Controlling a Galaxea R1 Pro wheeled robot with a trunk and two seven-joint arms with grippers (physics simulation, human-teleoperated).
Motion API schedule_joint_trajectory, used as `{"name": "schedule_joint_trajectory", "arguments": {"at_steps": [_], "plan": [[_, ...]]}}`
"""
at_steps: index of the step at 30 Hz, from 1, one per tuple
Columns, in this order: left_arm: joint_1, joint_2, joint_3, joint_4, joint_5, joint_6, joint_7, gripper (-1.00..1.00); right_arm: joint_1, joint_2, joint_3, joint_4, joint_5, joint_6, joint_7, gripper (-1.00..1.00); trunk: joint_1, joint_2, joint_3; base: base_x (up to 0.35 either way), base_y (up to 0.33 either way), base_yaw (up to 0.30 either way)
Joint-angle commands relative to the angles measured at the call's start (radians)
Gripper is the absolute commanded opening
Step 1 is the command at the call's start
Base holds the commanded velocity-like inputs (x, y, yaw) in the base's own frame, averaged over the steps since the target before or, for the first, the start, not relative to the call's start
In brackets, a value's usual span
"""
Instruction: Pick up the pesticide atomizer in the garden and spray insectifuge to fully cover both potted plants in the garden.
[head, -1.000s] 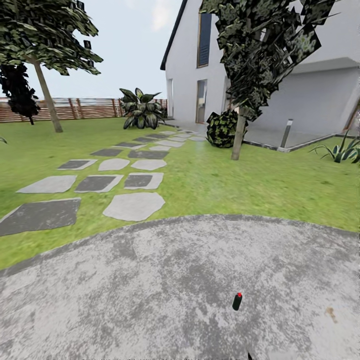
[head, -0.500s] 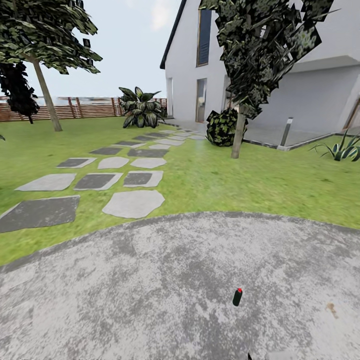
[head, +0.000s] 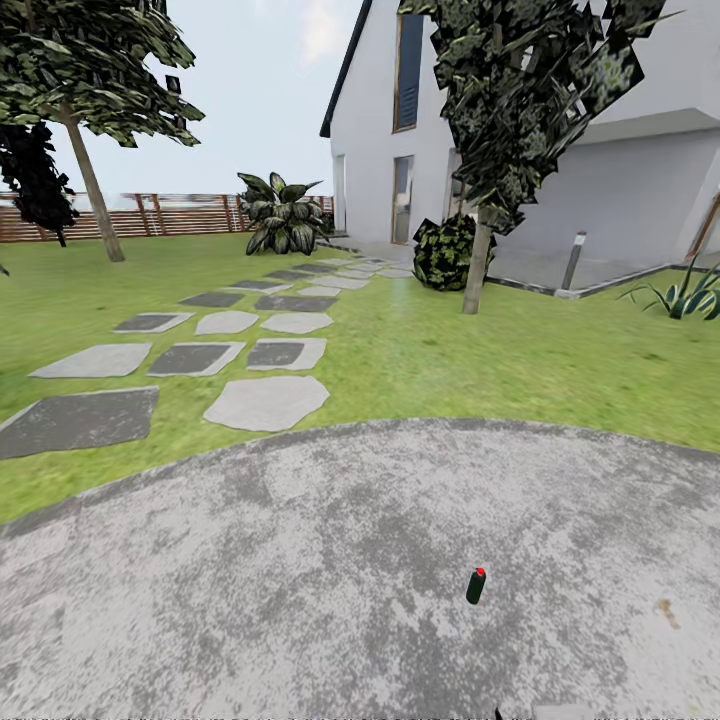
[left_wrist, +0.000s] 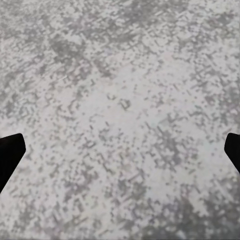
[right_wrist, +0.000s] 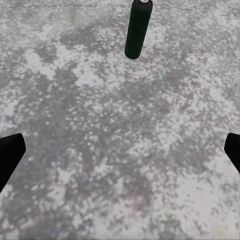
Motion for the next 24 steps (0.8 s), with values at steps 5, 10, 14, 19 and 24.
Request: {"name": "schedule_joint_trajectory", "arguments": {"at_steps": [5, 10, 14, 19, 24], "plan": [[-0.001, 0.001, 0.001, 0.001, 0.000, -0.004, -0.001, 1.00, -0.001, 0.000, 0.000, 0.001, 0.001, -0.003, 0.000, 1.00, 0.000, -0.001, -0.001, 0.000, 0.000, 0.000], [-0.001, 0.001, 0.000, 0.001, 0.000, -0.005, -0.001, 1.00, -0.001, 0.000, 0.000, 0.001, 0.001, -0.003, 0.000, 1.00, 0.000, -0.001, -0.001, 0.000, 0.000, 0.000], [-0.001, 0.002, 0.000, 0.001, 0.000, -0.005, -0.001, 1.00, -0.001, 0.000, 0.001, 0.001, 0.001, -0.003, 0.000, 1.00, 0.000, -0.001, -0.001, 0.000, -0.033, 0.000], [-0.001, 0.001, 0.000, 0.001, 0.000, -0.005, -0.001, 1.00, -0.001, 0.000, 0.000, 0.001, 0.001, -0.003, 0.000, 1.00, 0.000, -0.001, -0.001, 0.000, -0.224, 0.000], [-0.001, 0.001, 0.000, 0.001, 0.000, -0.005, -0.001, 1.00, -0.001, -0.001, 0.000, 0.001, 0.001, -0.003, 0.000, 1.00, 0.000, -0.001, -0.001, 0.000, -0.271, 0.000]]}}
